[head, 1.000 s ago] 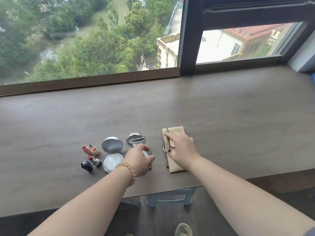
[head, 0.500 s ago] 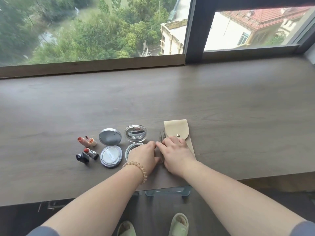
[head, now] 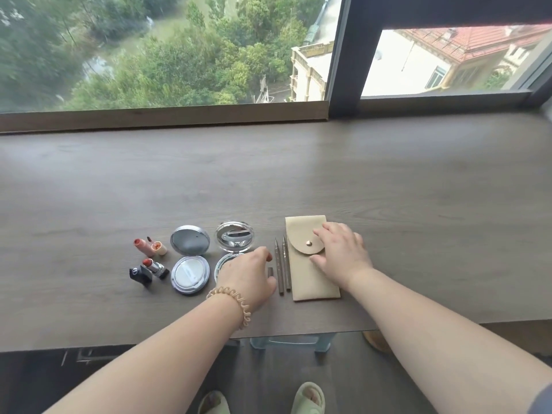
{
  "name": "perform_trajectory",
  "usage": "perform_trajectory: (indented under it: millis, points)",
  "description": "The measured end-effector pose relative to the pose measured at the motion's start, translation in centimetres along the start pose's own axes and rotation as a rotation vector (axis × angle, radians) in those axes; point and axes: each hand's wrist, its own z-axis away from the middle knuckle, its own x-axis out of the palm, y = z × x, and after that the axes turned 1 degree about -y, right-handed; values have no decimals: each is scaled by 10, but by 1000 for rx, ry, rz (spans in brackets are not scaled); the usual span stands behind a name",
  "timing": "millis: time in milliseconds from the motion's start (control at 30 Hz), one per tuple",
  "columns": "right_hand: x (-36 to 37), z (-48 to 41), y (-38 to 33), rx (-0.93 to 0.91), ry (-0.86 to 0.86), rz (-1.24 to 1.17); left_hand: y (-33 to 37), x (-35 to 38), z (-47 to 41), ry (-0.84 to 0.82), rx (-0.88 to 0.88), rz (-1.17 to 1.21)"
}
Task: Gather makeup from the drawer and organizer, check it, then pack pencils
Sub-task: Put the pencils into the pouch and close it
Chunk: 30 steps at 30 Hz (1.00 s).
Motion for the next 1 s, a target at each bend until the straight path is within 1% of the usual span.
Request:
perform_trajectory:
  millis: [67, 167, 333, 467, 533, 633, 700, 733, 767, 833, 867, 900, 933, 1000]
  points:
    - [1, -9, 3, -40, -40, 12, 5, -1, 2, 25, -16, 26]
    - [3, -20, 4, -90, -47, 50, 11, 0, 12, 43, -72, 112]
    - [12, -23, 9, -182, 7, 144, 14, 3, 28, 89, -124, 193]
    - [7, -20, 7, -264, 38, 264, 20, 1, 37, 79, -167, 280]
    - [-1, -17, 3, -298, 130, 257, 24, -4, 40, 75, -166, 327]
    - [-15, -14, 1, -317, 328, 274, 31, -17, 39, 95, -152, 445]
    - [-28, -7, -3, -365, 450, 289, 37, -29, 36, 94, -165, 589]
    - [-35, -1, -7, -386, 496, 283, 41, -35, 35, 71, -200, 706]
    - [-42, 5, -12, -406, 542, 276, 45, -42, 34, 25, -243, 878]
    - [-53, 18, -22, -443, 614, 287, 53, -55, 35, -117, -341, 1306]
    - [-57, 24, -28, -471, 641, 294, 54, -62, 37, -195, -363, 1499]
    - [-60, 31, -34, -499, 667, 305, 52, -67, 41, -258, -355, 1621]
    - [-63, 38, -40, -519, 685, 314, 49, -71, 44, -307, -331, 1687]
    - [-69, 50, -52, -537, 726, 307, 43, -75, 49, -355, -247, 1680]
